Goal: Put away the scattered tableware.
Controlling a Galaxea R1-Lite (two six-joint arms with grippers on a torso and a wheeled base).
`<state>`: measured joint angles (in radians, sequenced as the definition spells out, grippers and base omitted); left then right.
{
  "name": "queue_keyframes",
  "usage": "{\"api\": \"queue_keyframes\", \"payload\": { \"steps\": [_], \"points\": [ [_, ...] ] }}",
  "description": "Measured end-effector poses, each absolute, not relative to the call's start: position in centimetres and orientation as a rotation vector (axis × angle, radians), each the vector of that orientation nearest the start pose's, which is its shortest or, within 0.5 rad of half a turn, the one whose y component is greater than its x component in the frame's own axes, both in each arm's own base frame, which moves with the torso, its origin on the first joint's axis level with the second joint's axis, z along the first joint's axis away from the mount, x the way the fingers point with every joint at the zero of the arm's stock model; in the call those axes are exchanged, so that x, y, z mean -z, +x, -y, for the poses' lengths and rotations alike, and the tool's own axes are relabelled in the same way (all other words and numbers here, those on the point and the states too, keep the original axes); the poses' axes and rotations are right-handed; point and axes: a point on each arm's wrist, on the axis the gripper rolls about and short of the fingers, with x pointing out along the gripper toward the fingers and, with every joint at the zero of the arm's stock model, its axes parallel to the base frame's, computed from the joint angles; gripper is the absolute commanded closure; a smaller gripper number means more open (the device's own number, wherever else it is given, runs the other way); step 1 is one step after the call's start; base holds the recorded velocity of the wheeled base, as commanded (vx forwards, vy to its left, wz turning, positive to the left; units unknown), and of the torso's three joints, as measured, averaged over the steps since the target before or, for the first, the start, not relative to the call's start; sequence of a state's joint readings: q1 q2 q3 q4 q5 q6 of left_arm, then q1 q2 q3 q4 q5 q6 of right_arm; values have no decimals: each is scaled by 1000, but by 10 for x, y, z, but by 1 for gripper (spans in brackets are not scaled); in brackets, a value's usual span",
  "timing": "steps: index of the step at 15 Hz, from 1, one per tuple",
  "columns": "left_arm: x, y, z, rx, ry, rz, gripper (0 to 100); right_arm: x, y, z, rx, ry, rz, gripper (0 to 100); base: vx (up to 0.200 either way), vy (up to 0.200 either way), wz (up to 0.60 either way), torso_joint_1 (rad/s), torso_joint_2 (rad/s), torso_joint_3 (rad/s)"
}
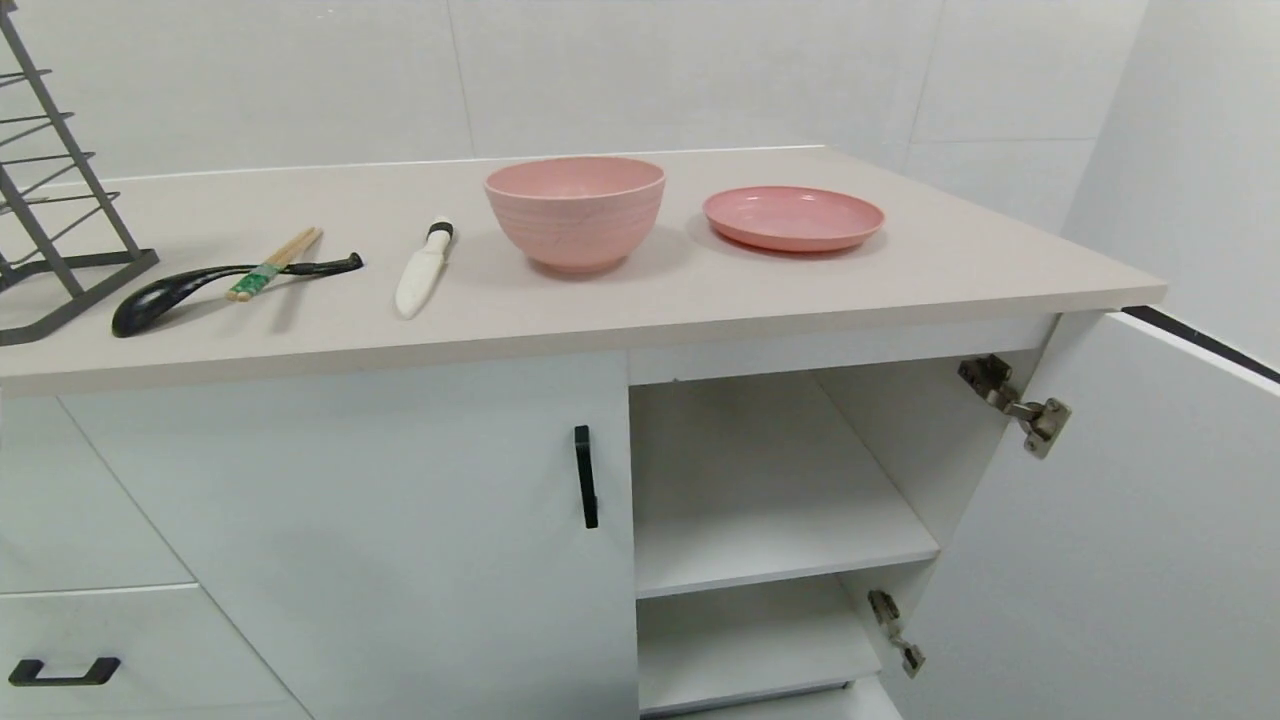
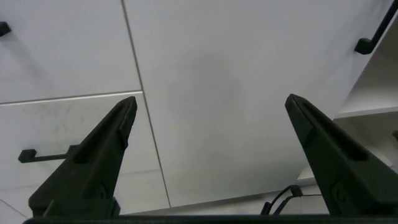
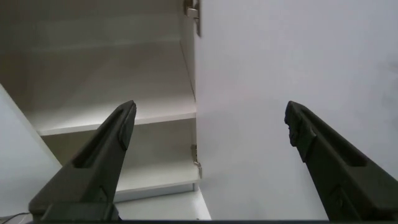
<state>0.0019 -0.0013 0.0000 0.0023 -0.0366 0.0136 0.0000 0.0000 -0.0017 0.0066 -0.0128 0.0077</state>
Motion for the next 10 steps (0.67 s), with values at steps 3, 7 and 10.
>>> {"api": "queue_keyframes", "payload": {
  "steps": [3,7,10],
  "points": [
    [-75,-23,1,34,14,-2,0,-75,-23,0,13,8,-4,0,0,0,0,11,-17,-7],
    [-75,-23,1,34,15,-1,0,-75,-23,0,13,8,-6,0,0,0,0,194,-91,-88],
    [-75,-23,1,34,15,-3,0,-75,-23,0,12,8,-7,0,0,0,0,250,-440,-256]
  ]
}}
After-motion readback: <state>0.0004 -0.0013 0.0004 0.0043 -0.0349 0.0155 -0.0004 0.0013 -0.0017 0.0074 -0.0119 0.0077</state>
